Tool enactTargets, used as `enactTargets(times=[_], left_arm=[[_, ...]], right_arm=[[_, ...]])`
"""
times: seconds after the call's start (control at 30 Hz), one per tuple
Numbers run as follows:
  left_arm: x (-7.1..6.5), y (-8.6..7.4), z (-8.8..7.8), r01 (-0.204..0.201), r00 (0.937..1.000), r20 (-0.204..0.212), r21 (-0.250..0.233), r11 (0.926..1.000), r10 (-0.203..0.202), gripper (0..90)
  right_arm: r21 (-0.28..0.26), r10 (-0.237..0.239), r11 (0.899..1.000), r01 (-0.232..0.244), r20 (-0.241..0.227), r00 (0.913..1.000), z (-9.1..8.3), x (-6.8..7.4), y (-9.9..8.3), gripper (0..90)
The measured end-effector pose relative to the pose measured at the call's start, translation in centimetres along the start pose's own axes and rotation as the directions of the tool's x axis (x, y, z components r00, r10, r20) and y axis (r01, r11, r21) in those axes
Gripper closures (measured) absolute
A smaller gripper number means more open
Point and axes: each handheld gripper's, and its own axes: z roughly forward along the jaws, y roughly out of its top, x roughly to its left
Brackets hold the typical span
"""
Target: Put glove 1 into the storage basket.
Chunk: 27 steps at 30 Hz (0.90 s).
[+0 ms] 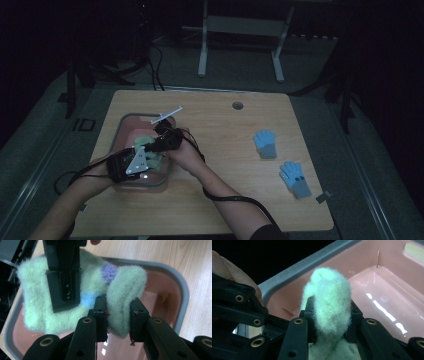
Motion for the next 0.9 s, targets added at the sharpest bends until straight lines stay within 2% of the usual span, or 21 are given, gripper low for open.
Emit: enactTargets(times=[0.07, 0.23, 0.33, 0.4, 0.47, 0.5, 0.53, 0.57, 0.73, 0.8, 0.9], left_arm=[[0.2, -0.3, 0.5, 0.000, 1.0000, 0.010, 0.002, 1.0000, 0.000, 72.2], [1.0, -1.2, 1.5, 0.029, 0.9977, 0.061, 0.005, 0.9996, -0.029, 72.2], [1.1, -1.4, 2.3, 0.035, 0.9953, 0.089, 0.019, 0.9992, -0.037, 72.0], [1.1, -1.4, 2.9, 0.041, 0.9920, 0.117, 0.047, 0.9980, -0.046, 71.9], [1.2, -1.3, 3.5, 0.040, 0.9907, 0.126, 0.089, 0.9952, -0.051, 71.9], [1.2, -1.3, 3.5, 0.040, 0.9907, 0.126, 0.089, 0.9952, -0.051, 71.9], [1.3, -1.3, 4.0, 0.036, 0.9881, 0.145, 0.111, 0.9932, -0.052, 71.9], [1.4, -1.3, 4.1, 0.040, 0.9863, 0.155, 0.110, 0.9931, -0.057, 71.5], [1.7, -1.3, 4.5, 0.044, 0.9788, 0.194, 0.118, 0.9921, -0.066, 67.2], [1.7, -1.2, 4.6, 0.057, 0.9764, 0.200, 0.124, 0.9907, -0.081, 61.9], [1.6, -1.1, 4.7, 0.070, 0.9773, 0.189, 0.133, 0.9887, -0.094, 57.9]], right_arm=[[0.008, 0.001, 1.000, -0.001, 0.003, 1.0000, 0.4, -0.2, -0.1, 70.1], [0.018, 0.024, 1.000, -0.024, 0.005, 0.9997, 1.5, -1.0, -0.3, 70.0], [0.040, 0.018, 0.999, -0.019, 0.029, 0.9994, 2.1, -1.0, -0.6, 63.6], [0.051, 0.005, 0.999, -0.007, 0.048, 0.9988, 2.1, -1.0, -0.7, 54.7], [0.045, 0.010, 0.999, -0.012, 0.053, 0.9985, 1.9, -1.2, -0.9, 50.9], [0.045, 0.010, 0.999, -0.012, 0.053, 0.9985, 1.9, -1.2, -0.9, 50.9], [0.038, 0.018, 0.999, -0.020, 0.046, 0.9988, 1.6, -1.3, -1.0, 48.2], [0.022, 0.033, 0.999, -0.034, 0.044, 0.9985, 0.8, -1.6, -1.2, 46.1], [-0.010, 0.033, 0.999, -0.032, 0.043, 0.9985, -1.1, -2.0, -1.9, 39.9], [-0.015, 0.030, 0.999, -0.029, 0.042, 0.9987, -1.8, -2.1, -2.1, 38.2], [-0.028, 0.020, 0.999, -0.019, 0.029, 0.9994, -2.8, -2.1, -2.5, 33.7]])
